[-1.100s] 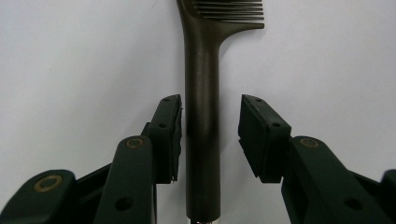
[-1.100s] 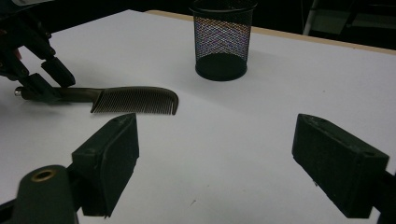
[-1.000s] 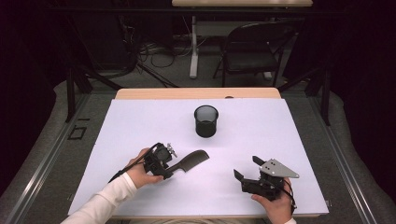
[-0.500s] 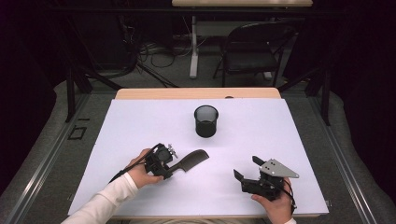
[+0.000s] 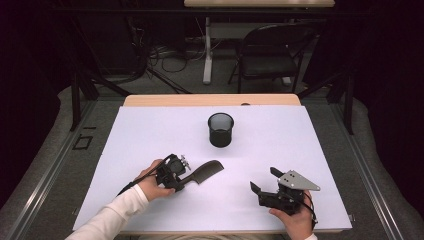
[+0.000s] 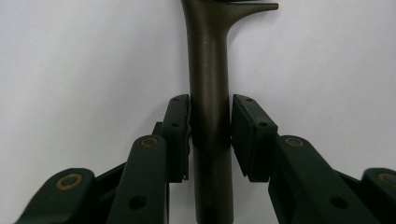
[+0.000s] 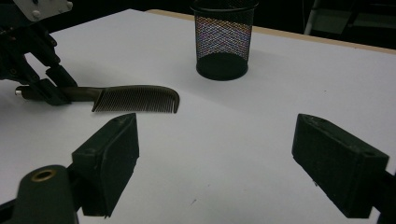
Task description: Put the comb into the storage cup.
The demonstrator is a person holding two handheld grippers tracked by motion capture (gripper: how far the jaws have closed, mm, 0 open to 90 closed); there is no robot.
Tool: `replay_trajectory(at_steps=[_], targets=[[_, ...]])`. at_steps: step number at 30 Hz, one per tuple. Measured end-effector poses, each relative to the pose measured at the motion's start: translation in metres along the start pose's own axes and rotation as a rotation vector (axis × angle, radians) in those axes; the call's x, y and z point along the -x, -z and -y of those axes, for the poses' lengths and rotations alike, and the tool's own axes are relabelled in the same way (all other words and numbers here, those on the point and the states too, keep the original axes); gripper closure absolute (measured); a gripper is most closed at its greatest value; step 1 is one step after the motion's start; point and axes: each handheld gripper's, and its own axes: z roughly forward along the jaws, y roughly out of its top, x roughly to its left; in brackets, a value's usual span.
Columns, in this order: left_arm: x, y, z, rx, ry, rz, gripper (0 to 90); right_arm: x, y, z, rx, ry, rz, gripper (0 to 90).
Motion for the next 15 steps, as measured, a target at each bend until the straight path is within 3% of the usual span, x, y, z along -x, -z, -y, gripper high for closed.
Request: replay_trajectory(at_steps=[15], targets=[[0.0002,0.0000,0.0000,0.000,-0.011,0.001,70.9,-0.0001,-0.0001,0.0001,0.000,0.005,-0.001,14.7]])
